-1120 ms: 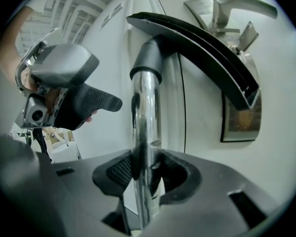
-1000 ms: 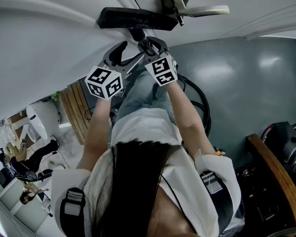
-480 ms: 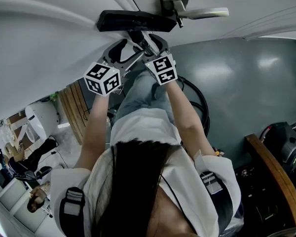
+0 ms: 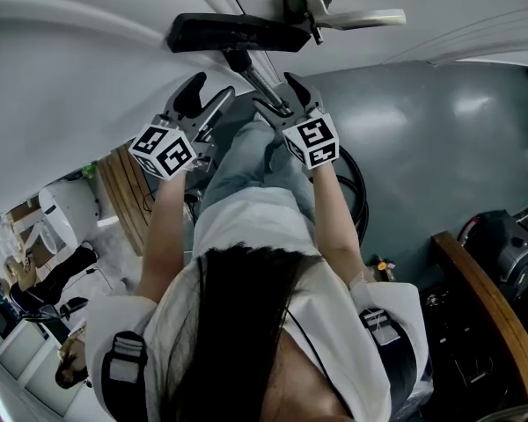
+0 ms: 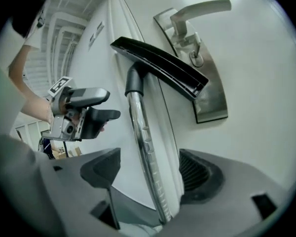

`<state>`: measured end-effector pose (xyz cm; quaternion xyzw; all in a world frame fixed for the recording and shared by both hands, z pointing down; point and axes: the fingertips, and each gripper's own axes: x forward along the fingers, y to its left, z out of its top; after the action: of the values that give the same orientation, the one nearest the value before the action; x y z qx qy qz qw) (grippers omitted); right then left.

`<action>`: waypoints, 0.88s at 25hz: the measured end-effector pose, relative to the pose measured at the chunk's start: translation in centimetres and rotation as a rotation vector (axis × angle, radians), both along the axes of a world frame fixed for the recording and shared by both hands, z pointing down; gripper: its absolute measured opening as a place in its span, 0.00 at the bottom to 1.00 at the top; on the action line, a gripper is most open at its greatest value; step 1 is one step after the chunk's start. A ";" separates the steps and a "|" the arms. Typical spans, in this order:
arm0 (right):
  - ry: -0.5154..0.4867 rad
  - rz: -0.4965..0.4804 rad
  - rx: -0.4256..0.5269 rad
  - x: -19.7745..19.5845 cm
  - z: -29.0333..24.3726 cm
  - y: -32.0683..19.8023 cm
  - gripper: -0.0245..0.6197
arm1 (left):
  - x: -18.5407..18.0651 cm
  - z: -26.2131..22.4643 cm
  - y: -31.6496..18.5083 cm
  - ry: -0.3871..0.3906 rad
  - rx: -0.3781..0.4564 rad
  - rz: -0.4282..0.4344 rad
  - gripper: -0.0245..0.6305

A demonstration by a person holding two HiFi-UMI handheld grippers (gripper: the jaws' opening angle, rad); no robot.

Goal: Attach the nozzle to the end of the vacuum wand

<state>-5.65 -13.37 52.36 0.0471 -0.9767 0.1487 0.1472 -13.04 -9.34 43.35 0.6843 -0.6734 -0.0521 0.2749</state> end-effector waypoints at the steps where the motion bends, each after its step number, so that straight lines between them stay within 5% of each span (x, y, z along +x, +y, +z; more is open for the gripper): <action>1: 0.001 -0.002 -0.011 0.6 -0.1 0.2 0.59 | -0.3 -0.1 0.4 0.003 0.005 -0.013 0.55; 11: -0.012 0.132 0.078 4.6 -3.5 -2.2 0.59 | -1.4 -0.8 1.4 0.020 0.064 -0.060 0.55; 22: -0.046 0.215 0.044 4.2 -7.4 -0.9 0.59 | 0.3 -0.2 1.8 0.028 0.074 0.028 0.55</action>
<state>-1.45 -14.27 44.99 0.1512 -0.9722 0.1430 0.1070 -12.73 -7.55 43.19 0.7026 -0.6574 -0.0828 0.2593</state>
